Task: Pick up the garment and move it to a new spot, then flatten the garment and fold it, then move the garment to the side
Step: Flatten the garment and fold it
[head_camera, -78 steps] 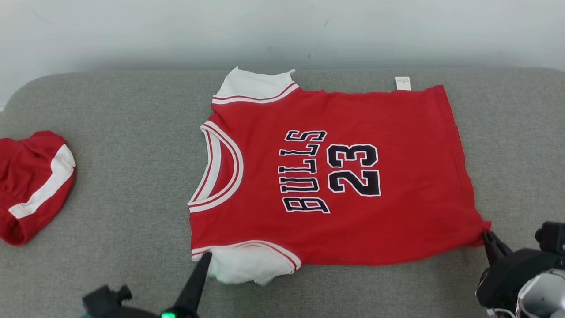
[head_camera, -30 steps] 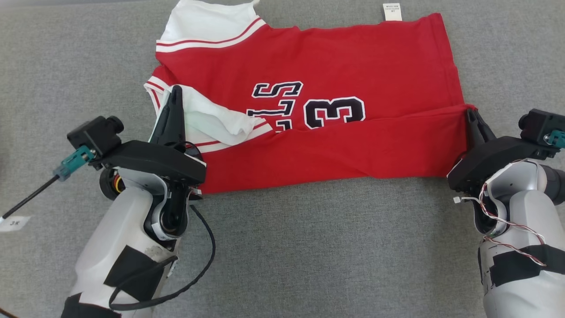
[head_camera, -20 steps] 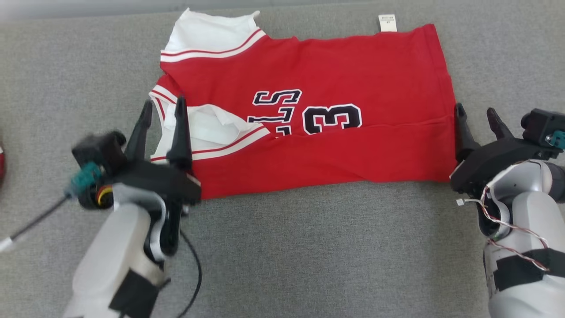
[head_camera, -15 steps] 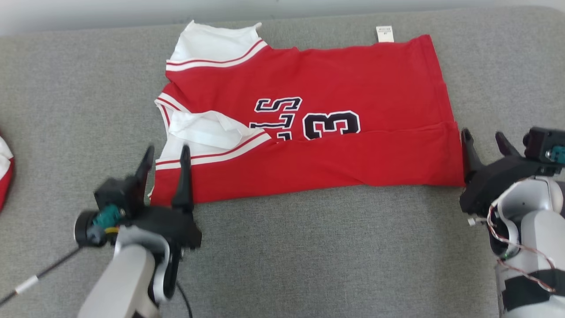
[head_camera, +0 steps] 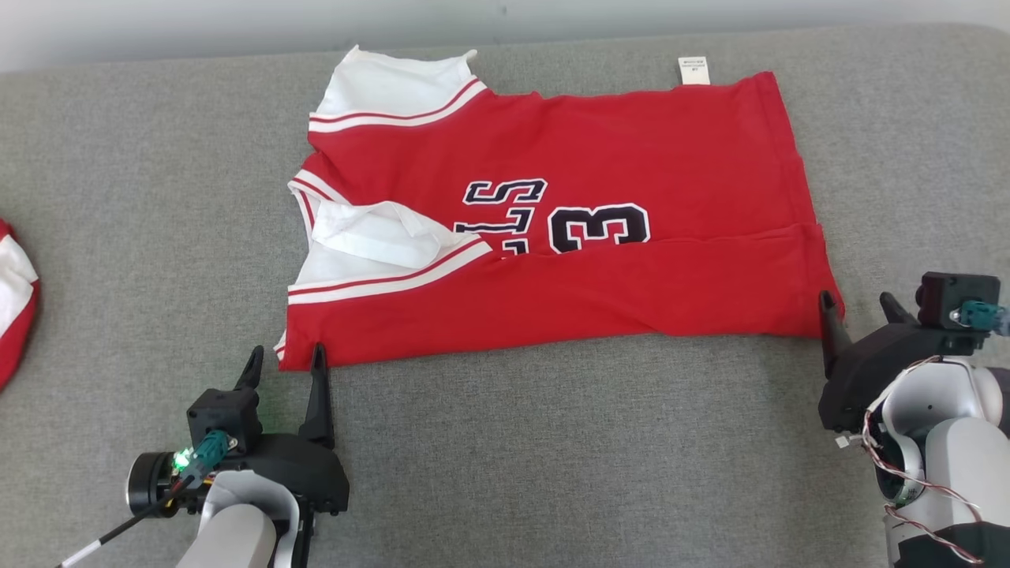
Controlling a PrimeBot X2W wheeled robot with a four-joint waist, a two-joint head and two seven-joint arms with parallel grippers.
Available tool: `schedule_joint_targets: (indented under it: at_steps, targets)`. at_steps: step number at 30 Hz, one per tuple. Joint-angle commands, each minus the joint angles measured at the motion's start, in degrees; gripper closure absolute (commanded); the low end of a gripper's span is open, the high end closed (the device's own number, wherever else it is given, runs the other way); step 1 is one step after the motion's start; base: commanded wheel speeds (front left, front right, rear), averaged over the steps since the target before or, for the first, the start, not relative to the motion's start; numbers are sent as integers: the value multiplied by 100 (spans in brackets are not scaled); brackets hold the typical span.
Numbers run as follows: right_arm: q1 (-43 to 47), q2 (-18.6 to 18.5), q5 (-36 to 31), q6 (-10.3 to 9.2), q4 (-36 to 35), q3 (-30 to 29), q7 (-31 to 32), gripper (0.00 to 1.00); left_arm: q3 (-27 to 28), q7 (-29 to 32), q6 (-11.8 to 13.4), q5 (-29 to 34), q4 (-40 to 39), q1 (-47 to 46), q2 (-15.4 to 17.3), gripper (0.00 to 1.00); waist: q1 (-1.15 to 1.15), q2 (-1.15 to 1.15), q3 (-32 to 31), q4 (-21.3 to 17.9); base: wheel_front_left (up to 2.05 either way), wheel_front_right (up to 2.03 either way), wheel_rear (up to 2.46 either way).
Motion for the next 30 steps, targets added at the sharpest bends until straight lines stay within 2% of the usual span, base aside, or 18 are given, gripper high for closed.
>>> schedule_joint_targets:
  at_steps: [1, 12, 13, 14, 15, 16, 17, 23, 30]
  targets:
    - [-37, 17, -115, 1, 73, 21, 52, 0, -5, 37, 34, -51, 95, -126, -26, 0, 1, 0, 45, 18, 0, 0, 0]
    - [-412, 38, -67, 1, 641, 50, 399, 0, -117, 361, -15, -130, 440, -430, -183, 0, 1, 0, 198, 64, 0, 0, 0]
    - [-429, 45, -62, 1, 725, 43, 500, 0, -141, 457, -49, -154, 473, -421, -201, 20, 1, 0, 203, 69, 0, 0, 0]
    - [-458, 57, -20, 1, 780, 62, 579, 0, -176, 552, -73, -170, 510, -411, -209, 70, 1, 0, 208, 75, 0, 0, 0]
    - [-493, 70, 31, 1, 819, 72, 647, 0, -206, 636, -107, -192, 544, -410, -223, 100, 1, 0, 211, 83, 0, 0, 0]
    - [-516, 76, 40, 2, 826, 98, 663, 63, -236, 710, -133, -216, 572, -401, -239, 100, 1, 0, 213, 92, 0, 0, 0]
    - [-522, 66, 62, 2, 828, 109, 659, 100, -257, 758, -154, -228, 587, -396, -240, 100, 1, 0, 210, 106, 0, 0, 0]
    - [-427, 29, 277, 1, 588, -82, 456, 100, -172, 582, -197, -341, 506, -205, -172, 100, 1, 0, 71, 187, 0, 0, 0]
    - [151, 102, 539, 0, -98, -175, 486, 100, -65, 295, -100, -461, 121, 334, -92, 100, 1, 0, -297, 221, 0, 0, 0]
